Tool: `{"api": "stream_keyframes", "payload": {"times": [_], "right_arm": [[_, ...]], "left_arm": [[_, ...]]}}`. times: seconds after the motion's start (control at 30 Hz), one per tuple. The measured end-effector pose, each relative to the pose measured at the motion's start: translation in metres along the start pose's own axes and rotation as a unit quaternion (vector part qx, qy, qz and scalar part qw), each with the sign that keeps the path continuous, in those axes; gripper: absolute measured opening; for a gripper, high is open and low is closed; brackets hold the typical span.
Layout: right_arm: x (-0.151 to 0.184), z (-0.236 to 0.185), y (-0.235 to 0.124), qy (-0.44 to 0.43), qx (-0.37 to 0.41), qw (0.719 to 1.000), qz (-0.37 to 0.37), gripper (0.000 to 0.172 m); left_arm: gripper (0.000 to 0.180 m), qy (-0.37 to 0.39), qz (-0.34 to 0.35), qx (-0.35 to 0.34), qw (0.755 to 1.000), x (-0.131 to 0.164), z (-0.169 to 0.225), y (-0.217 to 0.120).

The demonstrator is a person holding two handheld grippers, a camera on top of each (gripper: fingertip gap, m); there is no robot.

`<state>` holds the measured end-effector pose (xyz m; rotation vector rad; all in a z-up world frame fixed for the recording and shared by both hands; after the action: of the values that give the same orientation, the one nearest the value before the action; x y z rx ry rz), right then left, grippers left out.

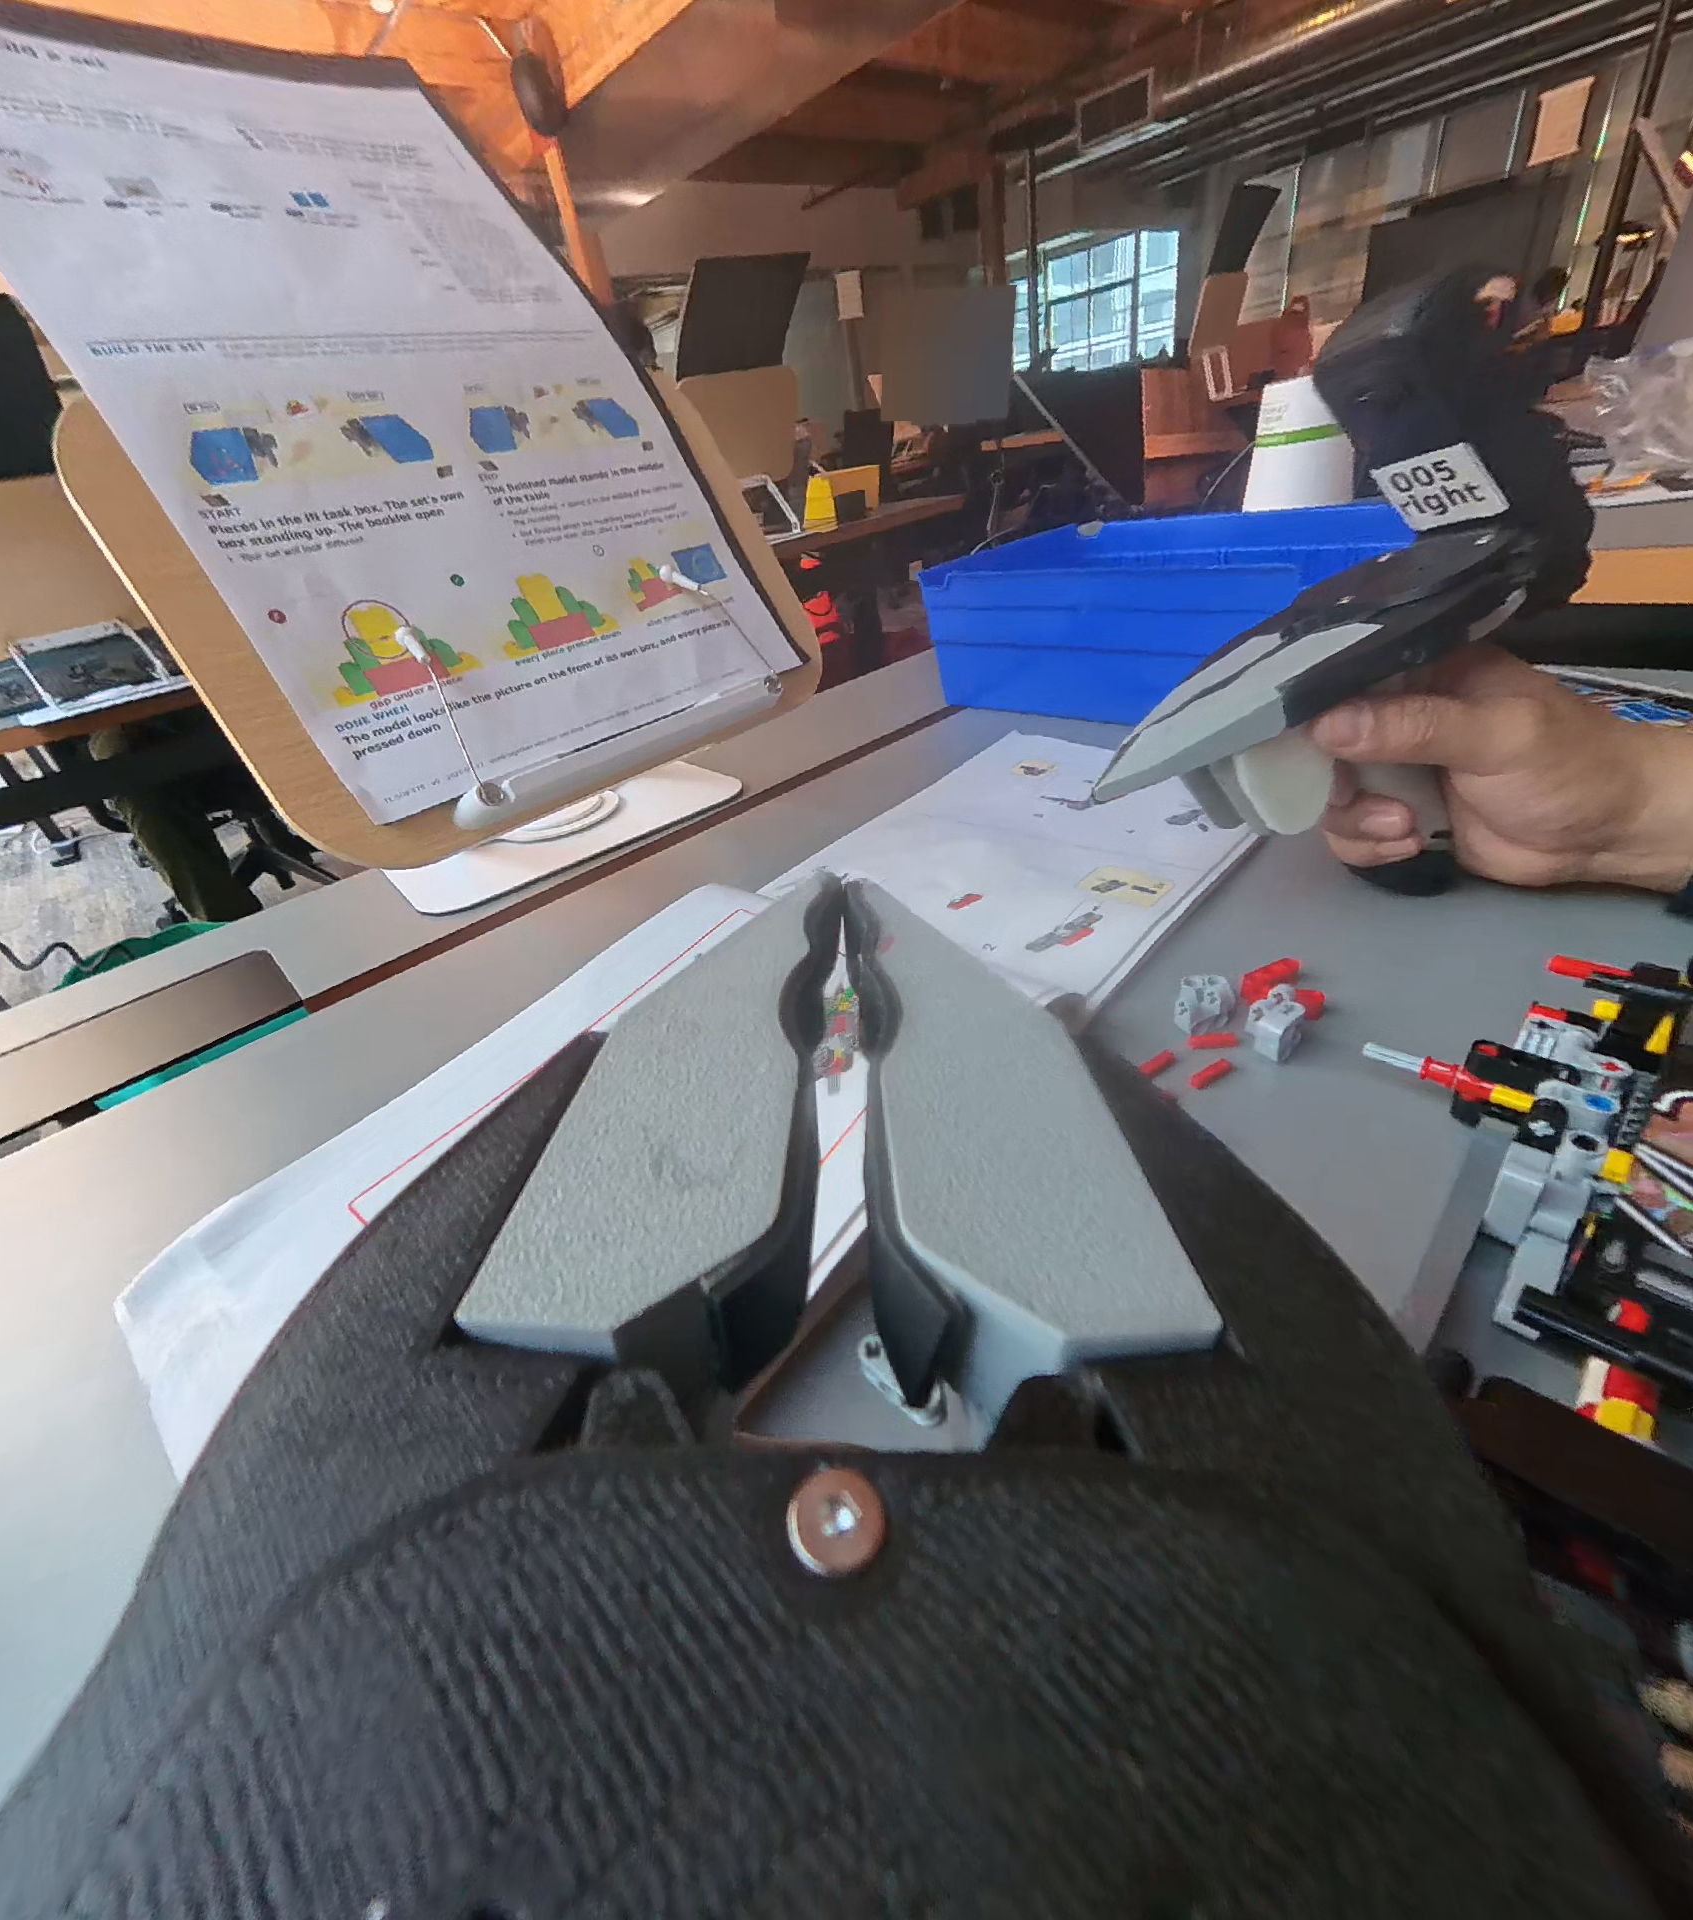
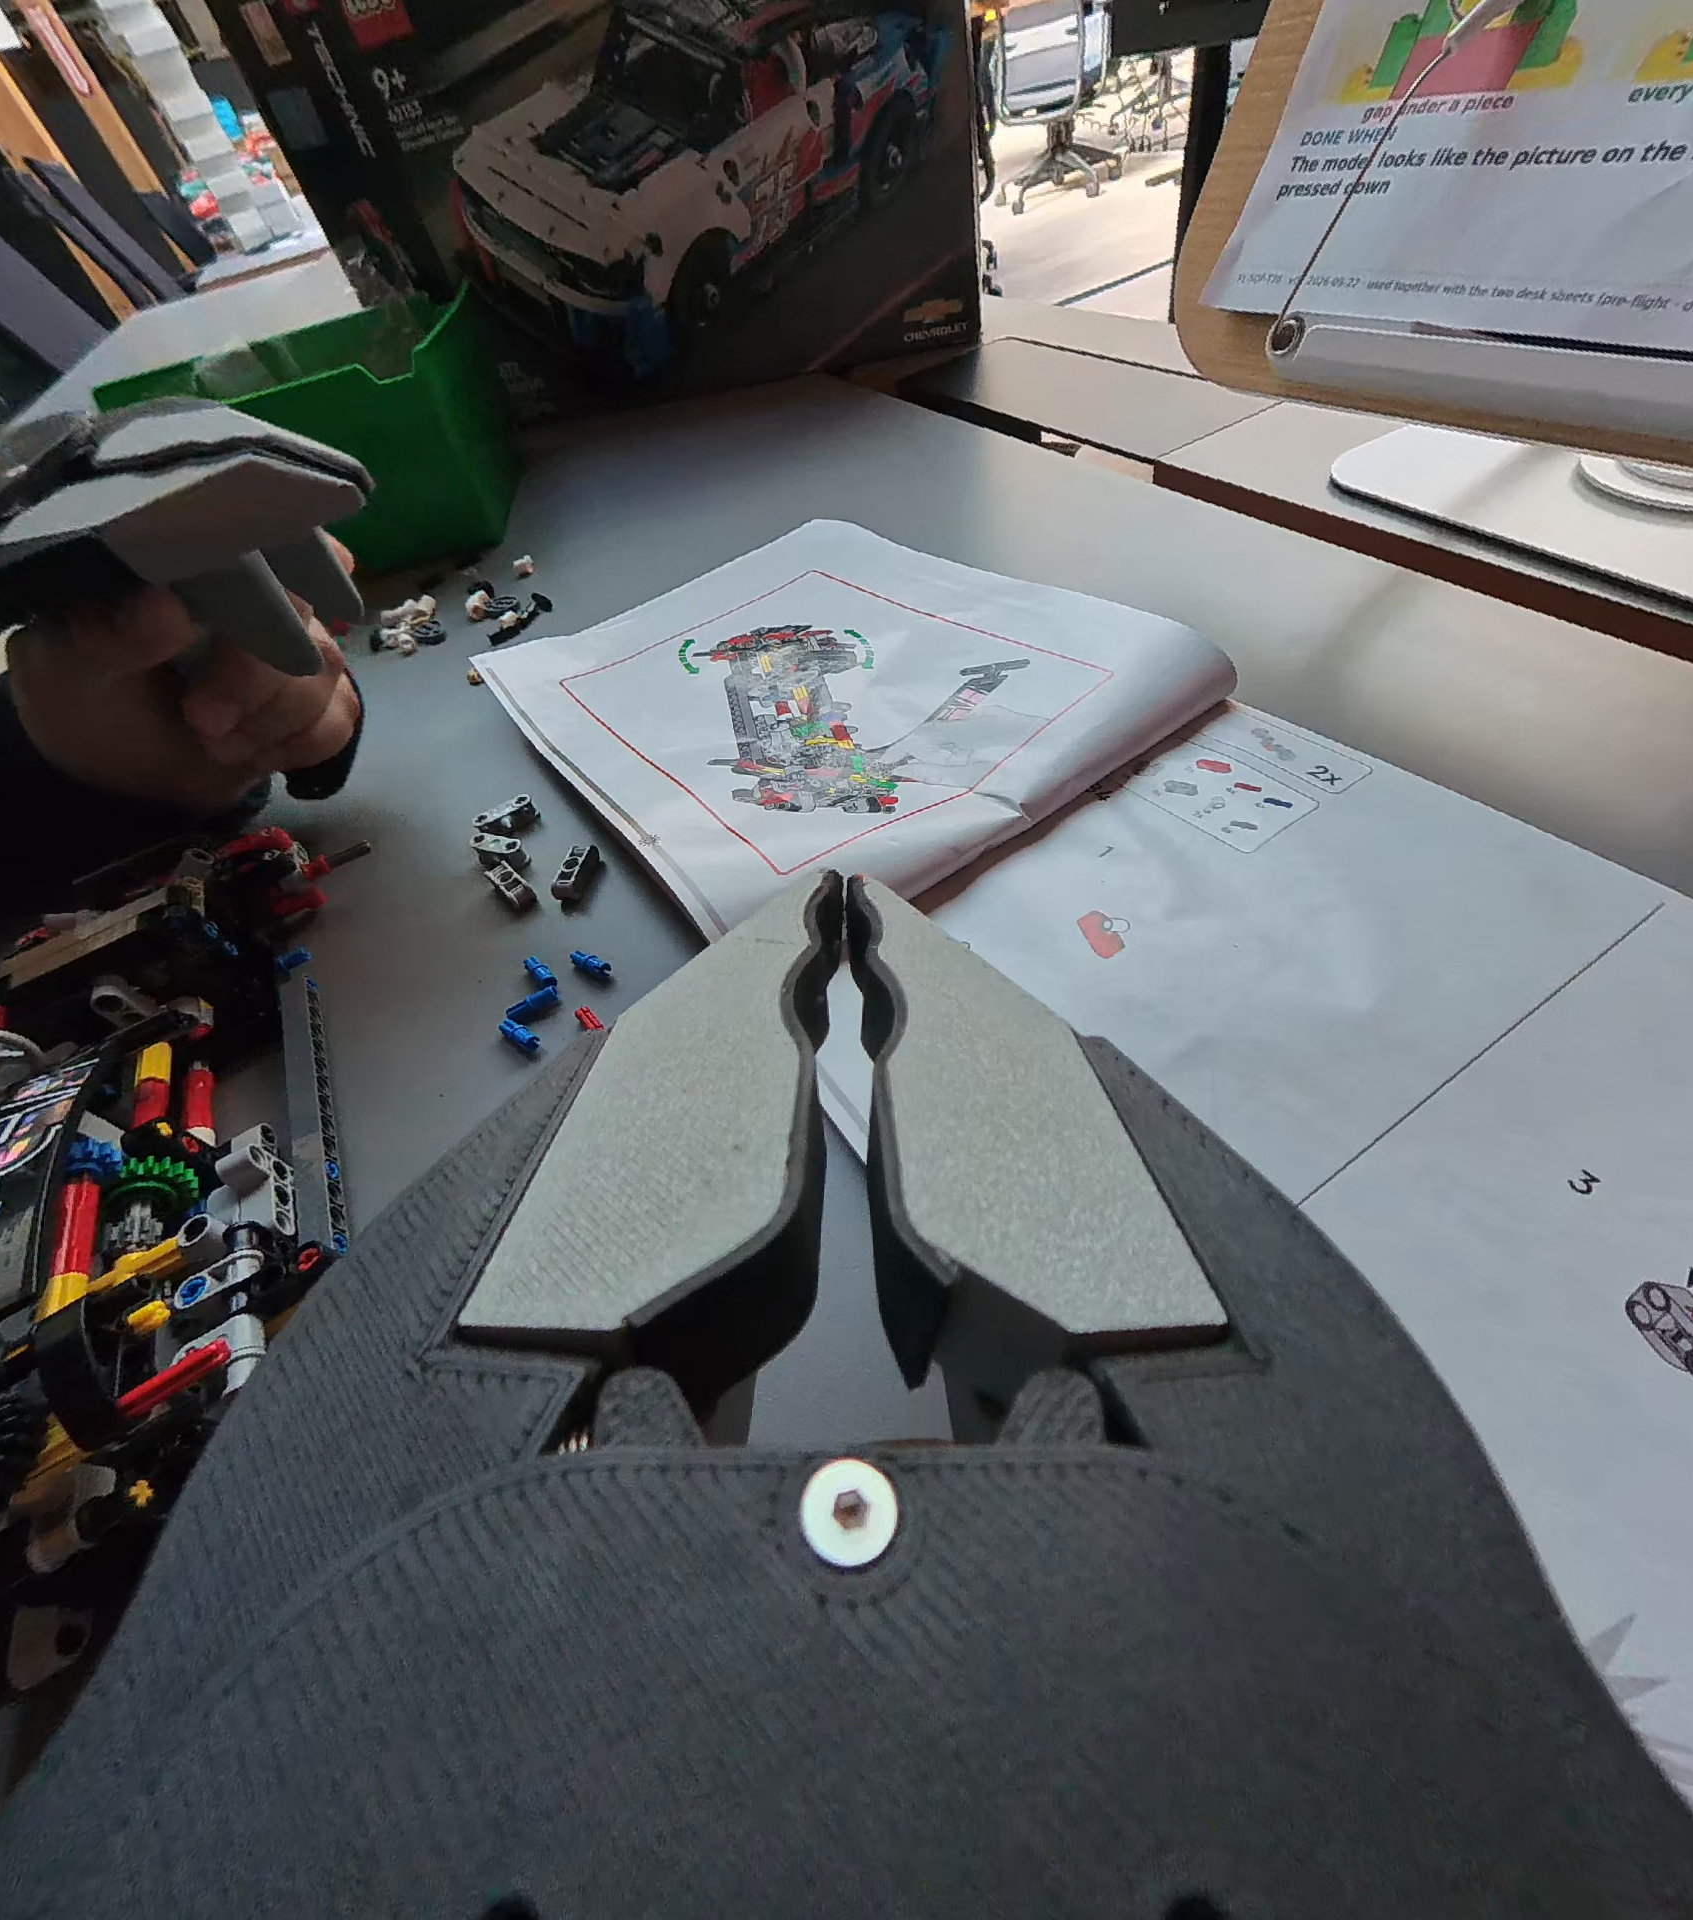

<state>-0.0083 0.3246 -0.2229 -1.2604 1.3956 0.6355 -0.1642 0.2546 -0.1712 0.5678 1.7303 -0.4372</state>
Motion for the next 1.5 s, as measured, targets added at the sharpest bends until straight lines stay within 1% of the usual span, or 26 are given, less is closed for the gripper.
{"api": "stream_keyframes", "payload": {"times": [0.1, 0.2, 0.23, 0.27, 0.3, 0.37, 0.43, 0.47, 0.63, 0.7, 0.77, 0.83, 0.93, 1.13, 1.2, 1.4, 1.5], "right_arm": [[-0.001, 0.000, -0.001, 0.001, -0.003, 1.000, 0.003, 0.000], [-0.003, -0.001, -0.002, -0.011, 0.000, 1.000, 0.011, 0.000], [-0.003, -0.001, -0.003, -0.015, 0.001, 1.000, 0.013, 0.000], [-0.004, -0.001, -0.003, -0.019, 0.002, 1.000, 0.015, 0.000], [-0.004, -0.002, -0.003, -0.021, 0.003, 1.000, 0.017, 0.000], [-0.005, -0.001, -0.005, -0.023, 0.007, 0.999, 0.021, 0.000], [-0.005, 0.000, -0.006, -0.024, 0.013, 0.999, 0.022, 0.000], [-0.005, 0.001, -0.006, -0.024, 0.015, 0.999, 0.024, 0.000], [-0.006, 0.002, -0.009, -0.022, 0.024, 0.999, 0.029, 0.000], [-0.005, 0.001, -0.009, -0.023, 0.026, 0.999, 0.028, 0.000], [-0.005, -0.001, -0.010, -0.028, 0.029, 0.999, 0.026, 0.000], [-0.008, 0.000, -0.012, -0.037, 0.041, 0.998, 0.034, 0.000], [-0.014, -0.001, -0.018, -0.044, 0.051, 0.996, 0.054, 0.000], [-0.013, 0.000, -0.020, -0.036, 0.051, 0.997, 0.053, 0.000], [-0.013, 0.000, -0.019, -0.037, 0.051, 0.997, 0.053, 0.000], [-0.011, -0.002, -0.017, -0.036, 0.046, 0.997, 0.047, 0.000], [-0.010, -0.002, -0.015, -0.031, 0.043, 0.998, 0.044, 0.000]], "left_arm": [[0.000, 0.018, -0.008, -0.017, 1.000, -0.013, 0.000, -0.011], [0.000, -0.008, -0.035, -0.023, 0.999, -0.020, -0.001, -0.032], [0.005, -0.025, -0.048, -0.034, 0.998, -0.020, -0.004, -0.041], [0.020, -0.043, -0.059, -0.044, 0.996, -0.020, -0.007, -0.051], [0.024, -0.056, -0.074, -0.055, 0.994, -0.018, -0.009, -0.062], [0.031, -0.060, -0.089, -0.107, 0.988, -0.020, -0.021, -0.094], [0.026, -0.050, -0.069, -0.175, 0.981, -0.028, -0.033, -0.132], [0.025, -0.056, -0.064, -0.197, 0.977, -0.028, -0.038, -0.150], [0.028, -0.111, -0.095, -0.269, 0.952, -0.017, -0.061, -0.216], [0.032, -0.134, -0.111, -0.275, 0.945, -0.015, -0.067, -0.232], [0.028, -0.138, -0.128, -0.281, 0.941, -0.014, -0.071, -0.244], [0.024, -0.128, -0.151, -0.290, 0.936, -0.008, -0.075, -0.252], [0.021, -0.117, -0.208, -0.290, 0.927, 0.010, -0.077, -0.257], [0.018, -0.123, -0.281, -0.270, 0.913, 0.042, -0.084, -0.255], [0.014, -0.130, -0.284, -0.272, 0.910, 0.046, -0.089, -0.253], [0.000, -0.146, -0.281, -0.267, 0.910, 0.049, -0.107, -0.244], [0.000, -0.142, -0.281, -0.268, 0.910, 0.048, -0.119, -0.237]]}}
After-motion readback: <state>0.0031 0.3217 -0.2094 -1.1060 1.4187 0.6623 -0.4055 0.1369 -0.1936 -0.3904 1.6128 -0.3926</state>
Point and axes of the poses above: each gripper's, where its closed fingertips meet, y out along the fingers, x out of its underside, z = x × y across the jaws, the point moved 1 cm from there along -y, back along the fingers, and after that the axes turned 4 degrees about y, right-handed, at the moved point
